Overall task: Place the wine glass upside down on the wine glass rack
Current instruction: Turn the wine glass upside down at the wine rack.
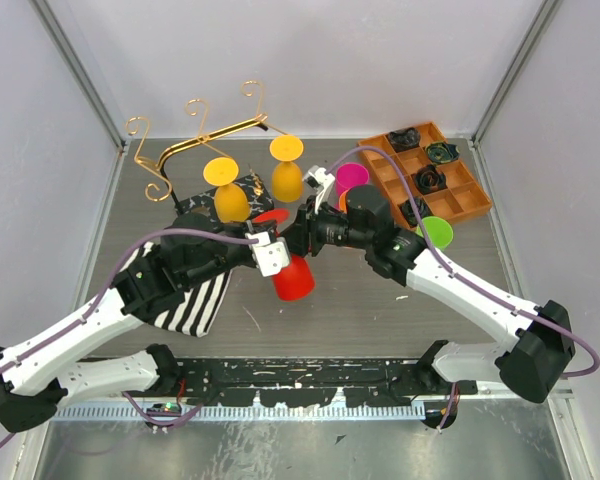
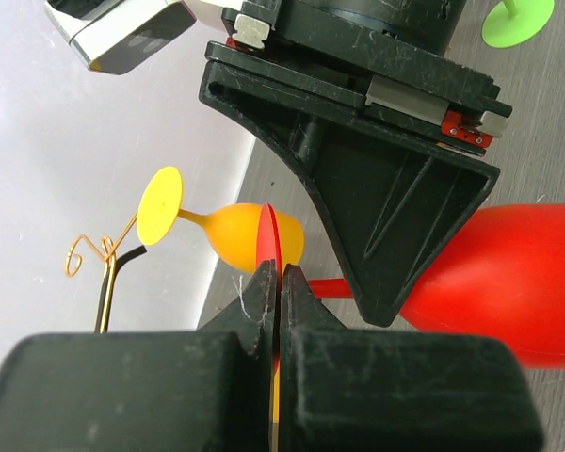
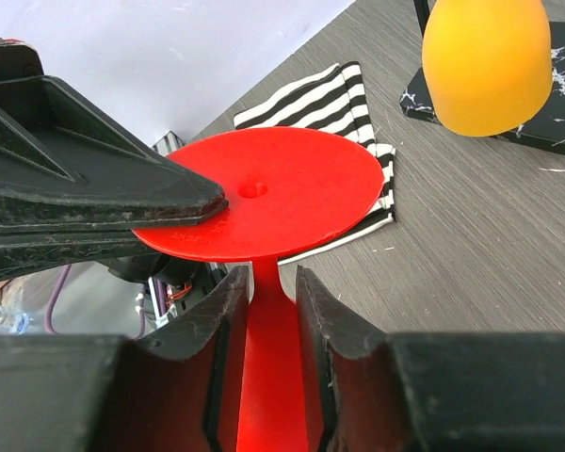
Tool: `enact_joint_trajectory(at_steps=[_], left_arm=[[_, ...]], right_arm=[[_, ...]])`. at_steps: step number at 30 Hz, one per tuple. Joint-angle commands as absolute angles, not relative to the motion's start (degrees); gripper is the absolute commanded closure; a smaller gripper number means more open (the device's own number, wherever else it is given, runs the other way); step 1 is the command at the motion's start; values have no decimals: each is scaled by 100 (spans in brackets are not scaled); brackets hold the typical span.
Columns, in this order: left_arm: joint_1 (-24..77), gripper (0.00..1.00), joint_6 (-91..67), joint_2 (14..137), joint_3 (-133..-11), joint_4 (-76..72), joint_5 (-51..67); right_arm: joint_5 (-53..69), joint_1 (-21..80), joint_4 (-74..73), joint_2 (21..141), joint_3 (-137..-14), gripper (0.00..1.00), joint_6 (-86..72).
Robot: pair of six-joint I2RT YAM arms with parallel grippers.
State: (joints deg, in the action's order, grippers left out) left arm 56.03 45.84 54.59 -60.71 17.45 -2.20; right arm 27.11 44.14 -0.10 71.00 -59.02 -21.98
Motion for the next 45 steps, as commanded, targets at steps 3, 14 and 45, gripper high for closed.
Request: enact_joint_trajectory(at_steps=[3, 14, 45], left_arm=[[5620, 96, 4611, 5389, -6067, 1278, -404], [5623, 61, 4478, 5223, -5944, 1098, -420], [4659, 26, 630, 5372, -7745, 2997, -3495]], right_arm=[[2799, 4439, 193, 7062, -5771, 100, -2239], [2638, 4437, 456, 6928, -5691, 99, -2377], [1297, 4676, 2035, 6197, -4851, 99, -1208]])
